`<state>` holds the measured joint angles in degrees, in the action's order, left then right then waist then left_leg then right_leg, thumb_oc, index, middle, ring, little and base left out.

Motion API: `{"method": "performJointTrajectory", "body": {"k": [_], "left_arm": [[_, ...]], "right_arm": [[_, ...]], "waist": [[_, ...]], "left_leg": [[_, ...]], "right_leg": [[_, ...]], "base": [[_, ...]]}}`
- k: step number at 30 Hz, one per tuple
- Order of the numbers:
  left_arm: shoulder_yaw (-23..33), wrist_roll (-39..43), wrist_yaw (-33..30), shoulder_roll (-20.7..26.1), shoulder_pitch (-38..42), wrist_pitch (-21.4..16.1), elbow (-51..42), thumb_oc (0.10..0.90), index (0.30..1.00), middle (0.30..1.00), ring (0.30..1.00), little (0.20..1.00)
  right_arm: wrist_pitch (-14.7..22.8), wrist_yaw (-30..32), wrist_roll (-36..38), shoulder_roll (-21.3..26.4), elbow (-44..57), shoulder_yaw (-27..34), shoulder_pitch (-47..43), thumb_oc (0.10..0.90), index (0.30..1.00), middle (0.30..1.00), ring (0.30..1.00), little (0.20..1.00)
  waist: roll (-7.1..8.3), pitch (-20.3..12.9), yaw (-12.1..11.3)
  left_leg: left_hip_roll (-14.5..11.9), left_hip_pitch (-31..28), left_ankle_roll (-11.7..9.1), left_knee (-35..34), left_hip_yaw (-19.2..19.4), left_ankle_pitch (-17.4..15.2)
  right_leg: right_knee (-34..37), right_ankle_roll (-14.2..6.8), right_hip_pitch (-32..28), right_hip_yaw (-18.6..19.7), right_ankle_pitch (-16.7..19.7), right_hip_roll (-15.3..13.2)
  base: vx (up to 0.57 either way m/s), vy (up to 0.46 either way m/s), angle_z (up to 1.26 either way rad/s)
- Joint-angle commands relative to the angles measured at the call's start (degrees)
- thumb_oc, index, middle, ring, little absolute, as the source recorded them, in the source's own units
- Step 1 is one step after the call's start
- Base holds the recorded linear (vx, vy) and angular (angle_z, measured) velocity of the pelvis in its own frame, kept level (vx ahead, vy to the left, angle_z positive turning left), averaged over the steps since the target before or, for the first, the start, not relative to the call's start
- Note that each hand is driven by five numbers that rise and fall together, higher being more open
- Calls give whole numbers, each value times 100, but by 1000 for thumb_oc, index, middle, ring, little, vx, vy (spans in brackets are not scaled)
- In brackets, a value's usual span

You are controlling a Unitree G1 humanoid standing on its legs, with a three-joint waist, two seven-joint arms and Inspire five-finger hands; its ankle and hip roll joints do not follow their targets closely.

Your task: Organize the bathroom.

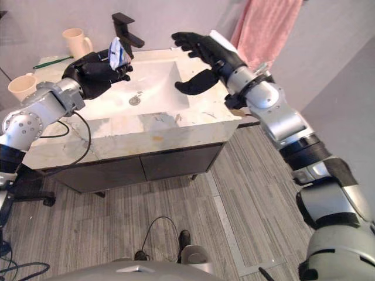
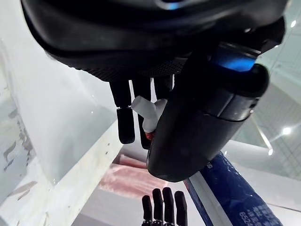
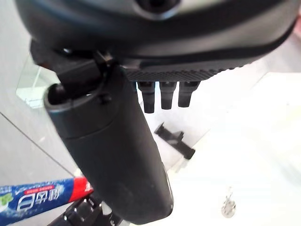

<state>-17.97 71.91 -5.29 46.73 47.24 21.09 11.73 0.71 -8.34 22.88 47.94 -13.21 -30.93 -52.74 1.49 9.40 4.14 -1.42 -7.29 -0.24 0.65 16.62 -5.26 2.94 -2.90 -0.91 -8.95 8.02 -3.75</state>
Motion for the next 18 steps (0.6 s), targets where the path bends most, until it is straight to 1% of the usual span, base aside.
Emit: {"method": "performJointTrajectory", "body": {"k": [1,2,4,6,8,11,13,15,16,18], "left_arm": [[506,323,20,-118,719,-986,-420,400,300,300,300,300],[568,299,2,-160,577,-979,-523,400,300,300,300,300],[645,289,16,-156,461,-919,-595,400,300,300,300,300],[748,275,46,-191,269,-785,-688,400,300,300,300,300],[805,273,48,-220,153,-679,-744,400,300,300,300,300],[880,298,56,-285,-70,-505,-819,400,300,300,300,300],[949,246,-76,-388,-287,-300,-879,400,300,300,300,300],[993,217,-106,-432,-389,-257,-920,400,300,300,300,300],[1061,233,-174,-496,-517,-164,-978,400,300,300,300,300],[1165,418,-322,-578,-707,-16,-1021,400,300,300,300,300]], "right_arm": [[213,367,-66,-223,-54,76,-1103,800,900,900,900,900],[49,431,-138,-482,93,-15,-1158,800,900,900,900,900],[-20,474,-197,-605,152,-79,-1189,800,900,900,900,900],[-152,576,-269,-864,269,-151,-1218,800,900,900,900,900],[-221,619,-333,-999,326,-177,-1227,800,900,900,900,900],[-255,742,-428,-1167,387,-220,-1230,800,900,900,900,900],[-276,843,-513,-1314,434,-235,-1265,800,900,900,900,900],[-304,882,-594,-1350,494,-228,-1259,800,900,900,900,900],[-336,964,-692,-1374,575,-212,-1257,800,900,900,900,900],[-259,1146,-992,-1365,674,-166,-1232,800,900,900,900,900]], "waist": [[1,-492,-136],[-11,-497,-220],[-22,-505,-271],[-50,-504,-359],[-63,-502,-402],[-80,-472,-482],[-83,-442,-549],[-82,-429,-564],[-76,-413,-589],[-67,-398,-609]], "left_leg": [[-217,51,-50,319,-276,-74],[-207,56,-50,312,-340,-65],[-200,53,-53,306,-383,-58],[-193,46,-56,288,-442,-46],[-189,35,-57,276,-473,-40],[-184,33,-62,285,-525,-40],[-172,63,-63,333,-563,-52],[-169,70,-59,341,-577,-53],[-166,81,-56,351,-588,-50],[-165,97,-51,375,-598,-60]], "right_leg": [[-264,-453,305,26,-701,-89],[-236,-442,272,11,-696,-90],[-215,-438,232,-14,-699,-96],[-197,-436,182,-54,-714,-111],[-191,-436,153,-74,-720,-117],[-197,-436,114,-124,-737,-139],[-216,-438,103,-161,-750,-162],[-221,-437,96,-170,-758,-164],[-225,-437,90,-179,-766,-167],[-237,-439,91,-188,-772,-171]], "base": [[75,0,11],[81,2,9],[87,8,6],[85,16,11],[59,9,16],[51,10,8],[35,2,12],[15,-3,8],[9,-6,6],[14,-12,4]]}}
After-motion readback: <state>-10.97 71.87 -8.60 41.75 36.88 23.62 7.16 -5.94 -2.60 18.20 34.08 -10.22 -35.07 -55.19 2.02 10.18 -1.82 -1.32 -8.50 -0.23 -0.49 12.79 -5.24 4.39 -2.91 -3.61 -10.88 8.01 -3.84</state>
